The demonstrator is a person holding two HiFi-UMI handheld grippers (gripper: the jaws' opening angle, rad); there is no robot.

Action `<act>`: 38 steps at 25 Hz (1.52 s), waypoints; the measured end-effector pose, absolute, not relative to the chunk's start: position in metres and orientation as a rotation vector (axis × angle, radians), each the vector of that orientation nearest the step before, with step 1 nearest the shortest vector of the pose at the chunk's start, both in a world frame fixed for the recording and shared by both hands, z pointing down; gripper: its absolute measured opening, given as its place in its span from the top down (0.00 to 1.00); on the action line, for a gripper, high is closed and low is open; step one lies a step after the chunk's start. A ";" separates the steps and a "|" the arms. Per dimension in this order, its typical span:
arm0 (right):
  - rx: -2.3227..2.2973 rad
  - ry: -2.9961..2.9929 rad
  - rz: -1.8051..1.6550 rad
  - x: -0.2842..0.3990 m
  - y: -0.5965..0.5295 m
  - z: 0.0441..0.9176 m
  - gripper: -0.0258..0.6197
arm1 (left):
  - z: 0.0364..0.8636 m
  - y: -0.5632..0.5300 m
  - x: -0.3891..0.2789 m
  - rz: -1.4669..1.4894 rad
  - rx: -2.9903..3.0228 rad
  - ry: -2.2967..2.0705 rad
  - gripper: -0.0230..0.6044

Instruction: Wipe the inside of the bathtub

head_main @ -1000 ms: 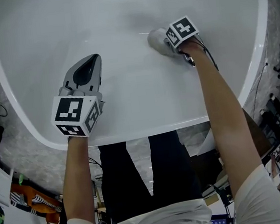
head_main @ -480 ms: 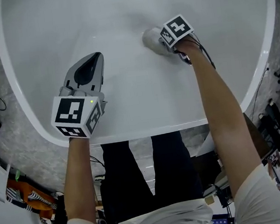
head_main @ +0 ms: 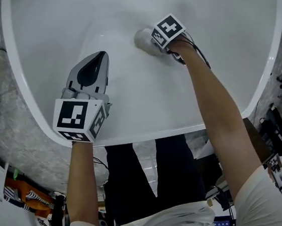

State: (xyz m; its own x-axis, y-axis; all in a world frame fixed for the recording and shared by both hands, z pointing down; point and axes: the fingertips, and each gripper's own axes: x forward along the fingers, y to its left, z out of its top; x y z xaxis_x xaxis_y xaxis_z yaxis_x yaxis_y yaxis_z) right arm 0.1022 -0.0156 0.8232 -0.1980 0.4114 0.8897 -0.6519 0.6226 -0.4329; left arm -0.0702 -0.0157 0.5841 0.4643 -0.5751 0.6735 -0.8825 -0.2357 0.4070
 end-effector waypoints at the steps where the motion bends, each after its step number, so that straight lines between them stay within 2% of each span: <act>1: 0.204 -1.493 0.974 0.098 -0.016 0.823 0.81 | 0.584 -0.017 -0.069 0.499 1.932 -1.218 0.95; 15: 0.115 -1.583 0.975 0.017 -0.005 0.825 0.81 | 0.609 -0.011 -0.098 0.559 1.818 -1.271 0.95; 38: 0.083 -1.662 0.936 -0.061 0.000 0.839 0.81 | 0.659 -0.018 -0.113 0.568 1.641 -1.265 0.95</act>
